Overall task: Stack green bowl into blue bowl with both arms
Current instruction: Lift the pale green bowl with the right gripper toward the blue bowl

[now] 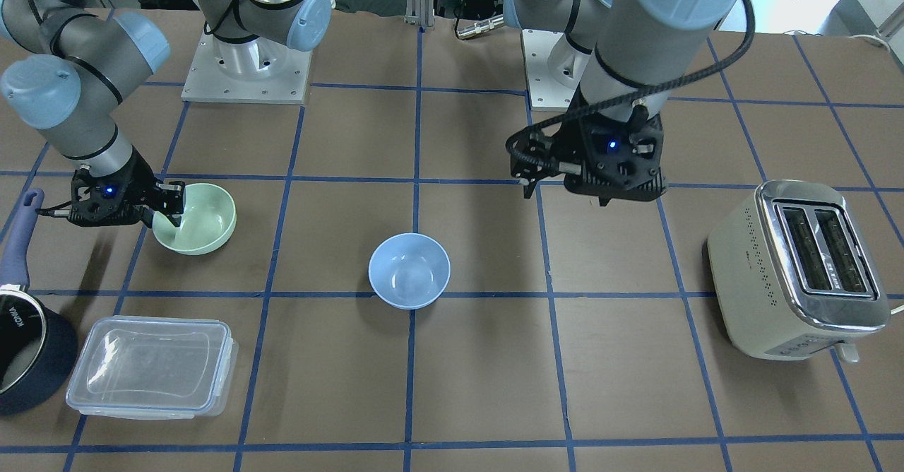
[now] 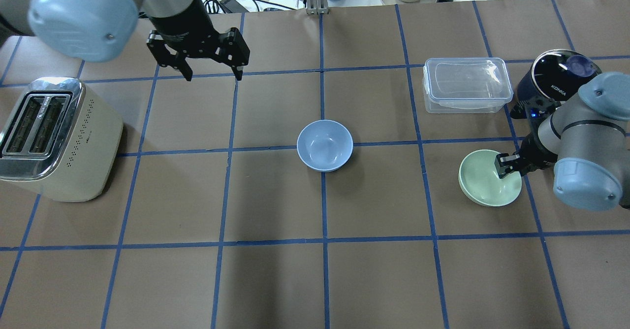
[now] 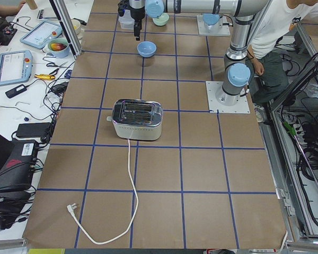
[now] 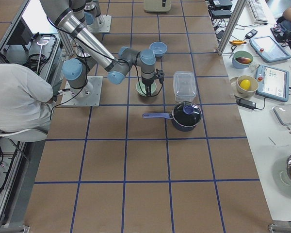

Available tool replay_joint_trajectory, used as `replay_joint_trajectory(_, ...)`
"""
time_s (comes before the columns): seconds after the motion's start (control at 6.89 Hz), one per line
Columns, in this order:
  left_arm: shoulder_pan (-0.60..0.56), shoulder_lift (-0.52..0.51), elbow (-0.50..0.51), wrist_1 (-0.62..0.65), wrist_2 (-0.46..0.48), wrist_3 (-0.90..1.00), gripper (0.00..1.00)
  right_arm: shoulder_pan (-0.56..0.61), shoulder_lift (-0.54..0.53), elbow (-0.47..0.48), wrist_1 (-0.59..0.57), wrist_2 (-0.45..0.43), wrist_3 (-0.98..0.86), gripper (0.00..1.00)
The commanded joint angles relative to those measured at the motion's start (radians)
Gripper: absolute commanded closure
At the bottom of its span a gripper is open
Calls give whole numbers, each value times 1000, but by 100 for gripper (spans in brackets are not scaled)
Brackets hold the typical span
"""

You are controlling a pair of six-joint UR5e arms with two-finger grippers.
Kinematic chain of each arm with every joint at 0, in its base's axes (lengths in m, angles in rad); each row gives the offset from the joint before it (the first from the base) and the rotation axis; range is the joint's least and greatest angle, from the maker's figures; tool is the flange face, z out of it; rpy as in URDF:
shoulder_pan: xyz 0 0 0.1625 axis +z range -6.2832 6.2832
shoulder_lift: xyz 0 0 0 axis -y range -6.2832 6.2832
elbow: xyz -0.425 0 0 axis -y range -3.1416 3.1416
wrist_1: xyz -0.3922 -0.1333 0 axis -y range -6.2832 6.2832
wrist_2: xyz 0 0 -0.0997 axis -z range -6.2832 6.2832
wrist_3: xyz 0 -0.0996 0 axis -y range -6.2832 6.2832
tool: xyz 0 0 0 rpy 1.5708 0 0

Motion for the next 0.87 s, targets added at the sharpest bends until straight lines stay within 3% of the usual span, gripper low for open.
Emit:
replay_joint_trajectory(0.0,46,65,-32,78,0,118,0,0,11,-2,-1,-5,-16,100)
replay_joint_trajectory(0.15,52,80,-72,152,9,129,0,0,2,-8,8,0,-4,100)
replay_joint_trajectory(0.44,60,121,-79,83,92,130,0,26,-21,-69,51,52,68,100)
replay_joint_trajectory(0.73,123,145,-83,83,40,127,0,180,-26,-244,256,92,288,100)
